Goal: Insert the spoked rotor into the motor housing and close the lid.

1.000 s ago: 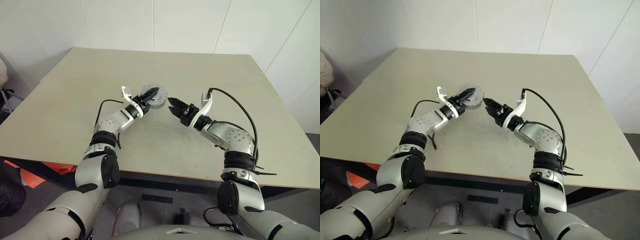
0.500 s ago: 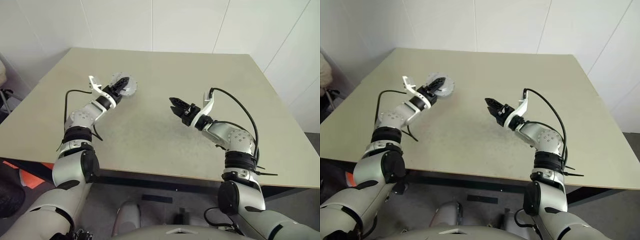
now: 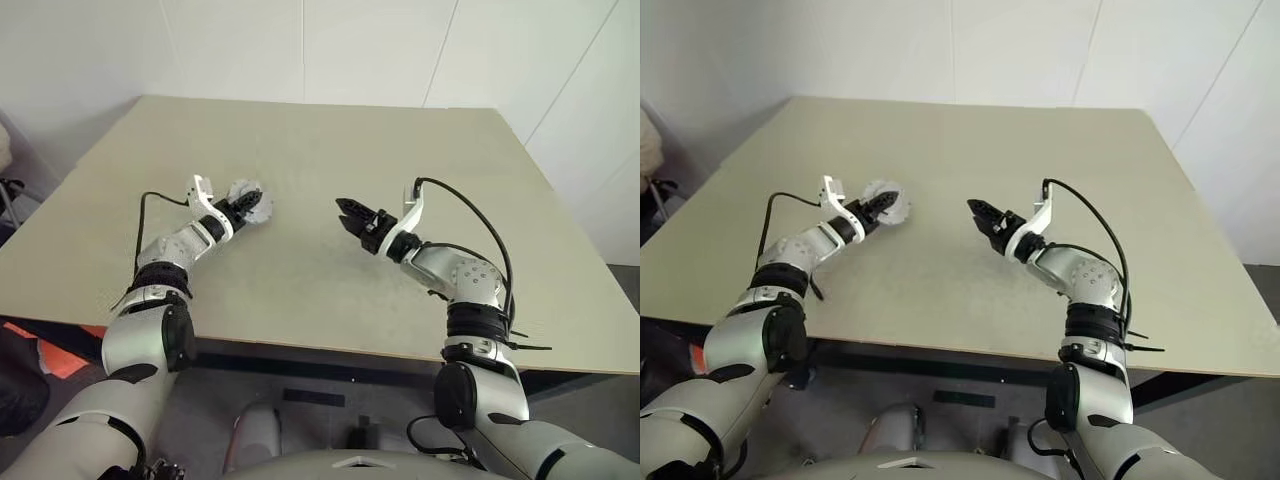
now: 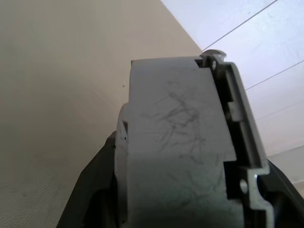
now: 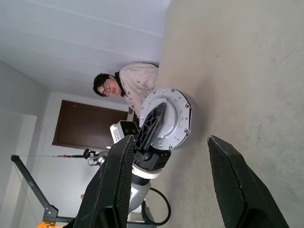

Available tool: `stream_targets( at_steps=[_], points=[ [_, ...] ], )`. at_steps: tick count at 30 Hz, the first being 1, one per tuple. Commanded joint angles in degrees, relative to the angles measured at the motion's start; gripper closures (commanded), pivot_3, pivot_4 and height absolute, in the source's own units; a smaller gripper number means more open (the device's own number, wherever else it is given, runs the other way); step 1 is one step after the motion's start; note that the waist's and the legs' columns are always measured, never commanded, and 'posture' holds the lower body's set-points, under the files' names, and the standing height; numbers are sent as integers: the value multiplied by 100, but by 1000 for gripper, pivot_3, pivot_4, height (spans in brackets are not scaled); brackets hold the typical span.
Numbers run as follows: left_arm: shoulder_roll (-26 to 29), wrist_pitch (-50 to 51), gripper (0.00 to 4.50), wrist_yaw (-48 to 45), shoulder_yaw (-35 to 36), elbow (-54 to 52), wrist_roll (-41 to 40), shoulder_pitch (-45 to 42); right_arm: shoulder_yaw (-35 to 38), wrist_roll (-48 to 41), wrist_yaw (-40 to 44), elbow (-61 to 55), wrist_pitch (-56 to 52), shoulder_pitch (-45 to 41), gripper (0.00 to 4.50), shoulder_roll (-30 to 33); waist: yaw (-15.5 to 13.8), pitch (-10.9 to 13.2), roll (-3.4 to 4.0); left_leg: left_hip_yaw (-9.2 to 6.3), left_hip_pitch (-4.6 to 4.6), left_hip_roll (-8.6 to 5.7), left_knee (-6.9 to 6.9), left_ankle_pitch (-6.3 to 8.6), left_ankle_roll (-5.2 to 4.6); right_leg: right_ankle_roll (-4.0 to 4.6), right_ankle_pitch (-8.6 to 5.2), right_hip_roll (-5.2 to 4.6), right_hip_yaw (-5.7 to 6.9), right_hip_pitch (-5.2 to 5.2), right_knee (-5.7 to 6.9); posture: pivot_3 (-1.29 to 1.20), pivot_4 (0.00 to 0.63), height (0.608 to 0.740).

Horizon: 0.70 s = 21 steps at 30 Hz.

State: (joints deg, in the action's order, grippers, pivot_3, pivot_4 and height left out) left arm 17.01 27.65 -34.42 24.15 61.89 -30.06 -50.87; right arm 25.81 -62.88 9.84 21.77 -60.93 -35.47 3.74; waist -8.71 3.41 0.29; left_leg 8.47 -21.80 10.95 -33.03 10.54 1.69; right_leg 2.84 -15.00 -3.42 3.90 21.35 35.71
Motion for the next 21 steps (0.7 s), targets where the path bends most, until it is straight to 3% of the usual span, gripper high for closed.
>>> stream_targets(
  at_steps=[1,8,15,21],
  points=[
    [159,-284,2108,-211,-53,8,148,-39,19,-19,-3,-193,31,-4,1702,-1,-1,0,0,0,0,0,0,0,0,0,0,0,0,1,0,0,0,740],
    [321,-650,2108,-55,-315,223,638,74,-32,126,8,-83,101,-41,1702,-12,11,-1,1,0,23,4,2,0,1,1,0,0,-3,-14,4,0,0,740],
    [502,-608,18,-187,-343,408,774,97,-46,257,67,10,133,-103,1657,-57,33,-2,2,-2,61,8,12,-5,10,1,-1,0,-21,-31,3,0,0,740],
    [1071,-102,18,-840,-81,-1,448,21,-65,326,126,-10,135,-41,1657,-98,53,-1,1,1,61,10,14,-5,10,4,-1,2,-28,-20,6,0,0,740]
  ],
)
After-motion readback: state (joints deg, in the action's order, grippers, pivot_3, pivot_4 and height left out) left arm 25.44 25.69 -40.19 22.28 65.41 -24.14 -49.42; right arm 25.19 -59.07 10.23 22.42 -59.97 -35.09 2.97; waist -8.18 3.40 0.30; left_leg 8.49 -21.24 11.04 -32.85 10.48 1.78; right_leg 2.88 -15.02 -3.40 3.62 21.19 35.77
